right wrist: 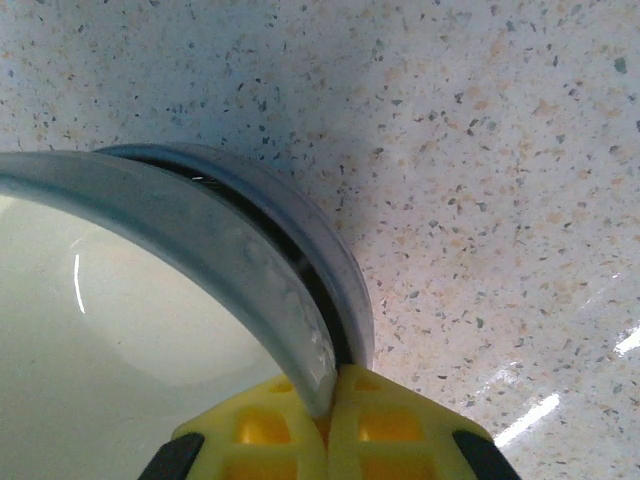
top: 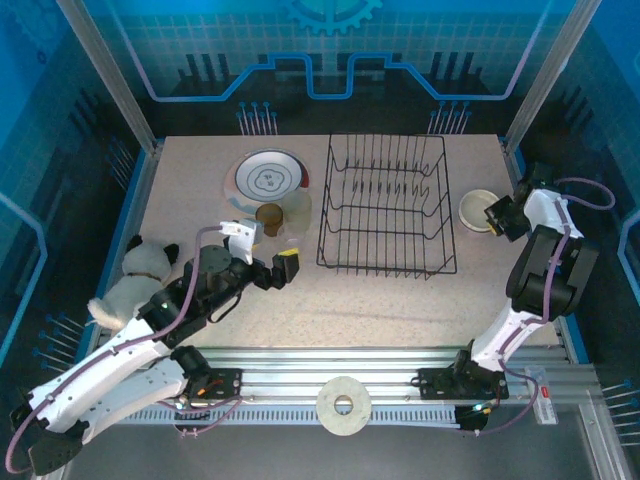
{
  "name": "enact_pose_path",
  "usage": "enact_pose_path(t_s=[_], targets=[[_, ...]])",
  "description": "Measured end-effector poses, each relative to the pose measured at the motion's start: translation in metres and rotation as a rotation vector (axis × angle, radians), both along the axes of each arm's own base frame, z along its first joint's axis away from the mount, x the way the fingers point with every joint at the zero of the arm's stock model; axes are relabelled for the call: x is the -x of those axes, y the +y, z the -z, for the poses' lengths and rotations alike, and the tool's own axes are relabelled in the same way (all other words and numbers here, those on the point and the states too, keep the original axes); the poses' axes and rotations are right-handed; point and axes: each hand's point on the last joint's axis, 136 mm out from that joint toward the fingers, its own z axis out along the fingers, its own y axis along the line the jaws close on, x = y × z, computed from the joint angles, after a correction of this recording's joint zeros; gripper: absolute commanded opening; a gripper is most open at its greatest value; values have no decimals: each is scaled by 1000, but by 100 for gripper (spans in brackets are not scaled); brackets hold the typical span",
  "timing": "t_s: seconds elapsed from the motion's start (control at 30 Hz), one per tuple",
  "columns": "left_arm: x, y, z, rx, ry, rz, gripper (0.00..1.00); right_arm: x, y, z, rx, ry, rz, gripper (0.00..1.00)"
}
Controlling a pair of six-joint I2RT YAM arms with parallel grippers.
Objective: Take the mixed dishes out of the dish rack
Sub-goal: Place the bowl in the bowl, then reset both arms
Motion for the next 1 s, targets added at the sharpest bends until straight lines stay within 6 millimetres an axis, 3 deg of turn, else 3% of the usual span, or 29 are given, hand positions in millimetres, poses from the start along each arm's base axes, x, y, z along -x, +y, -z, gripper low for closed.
enact_pose_path(t_s=[0.13, 0.33, 0.63, 0.83, 1.0], targets=[[0, 0, 0, 0, 0, 0, 99, 0, 1, 1, -14, 13, 5, 9], [0, 0, 0, 0, 1, -1, 99, -5, 2, 0, -43, 3, 6, 30], [-5, 1, 10, -18, 26, -13, 99, -11, 5, -12, -53, -37, -12, 70], [-12, 6, 19, -3, 55, -51, 99, -13, 18, -69, 85, -170, -83, 100], [-18, 17, 39, 12, 99, -112, 99, -3, 73, -127, 262, -343, -246, 100]])
